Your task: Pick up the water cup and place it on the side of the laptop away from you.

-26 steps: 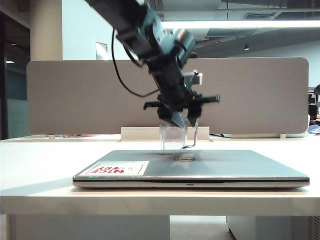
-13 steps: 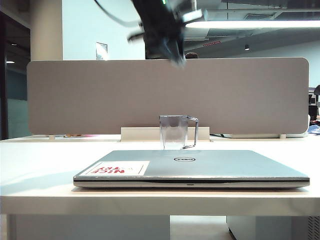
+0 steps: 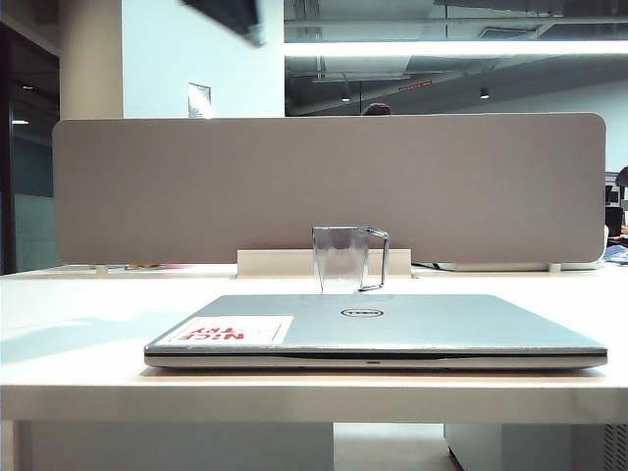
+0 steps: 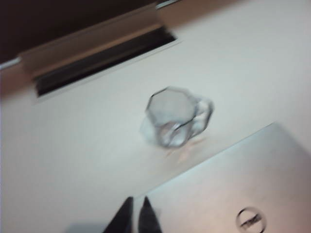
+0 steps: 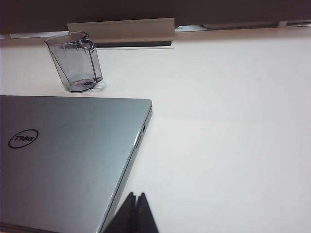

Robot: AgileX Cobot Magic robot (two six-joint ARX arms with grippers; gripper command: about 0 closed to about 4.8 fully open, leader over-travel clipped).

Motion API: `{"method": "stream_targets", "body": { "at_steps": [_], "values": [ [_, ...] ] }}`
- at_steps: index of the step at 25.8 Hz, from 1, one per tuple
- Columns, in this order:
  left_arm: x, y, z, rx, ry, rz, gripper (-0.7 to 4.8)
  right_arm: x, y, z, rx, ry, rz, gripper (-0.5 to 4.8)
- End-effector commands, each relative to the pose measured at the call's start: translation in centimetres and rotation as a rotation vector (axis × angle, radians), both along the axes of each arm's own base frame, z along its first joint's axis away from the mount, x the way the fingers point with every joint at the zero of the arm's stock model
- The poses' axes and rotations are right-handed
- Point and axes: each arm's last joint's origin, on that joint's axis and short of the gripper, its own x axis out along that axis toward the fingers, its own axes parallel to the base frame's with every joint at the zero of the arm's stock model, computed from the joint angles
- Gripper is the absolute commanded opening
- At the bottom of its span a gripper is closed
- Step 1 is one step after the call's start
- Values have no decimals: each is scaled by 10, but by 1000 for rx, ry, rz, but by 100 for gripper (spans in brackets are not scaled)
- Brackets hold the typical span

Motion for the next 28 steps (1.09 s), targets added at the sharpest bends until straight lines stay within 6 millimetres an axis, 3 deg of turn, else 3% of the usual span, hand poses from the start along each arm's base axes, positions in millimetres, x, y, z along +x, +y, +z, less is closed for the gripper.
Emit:
{"method": "stream_targets", "body": {
  "at_steps": [1,5,7,17,18,28],
  "values": [
    [-10,22,-9,-14,-28,44,17,0,0,-1,-3,-7,1,-8],
    [-34,49,-37,-52,-57,100,17,0,0,-1,-3,-7,1,-8],
    [-61,65,-67,-91,-106,182,17,0,0,-1,-3,-7,1,-8],
    [-128,99,-142,-192,-235,295,16,0,0,-1,-3,-7,0,-8],
    [-140,105,-158,-224,-250,303,16,0,0,-1,-3,-7,1,-8],
    [-180,140,-213,-308,-324,436,16,0,0,-1,-3,-7,0,-8]
  ]
}}
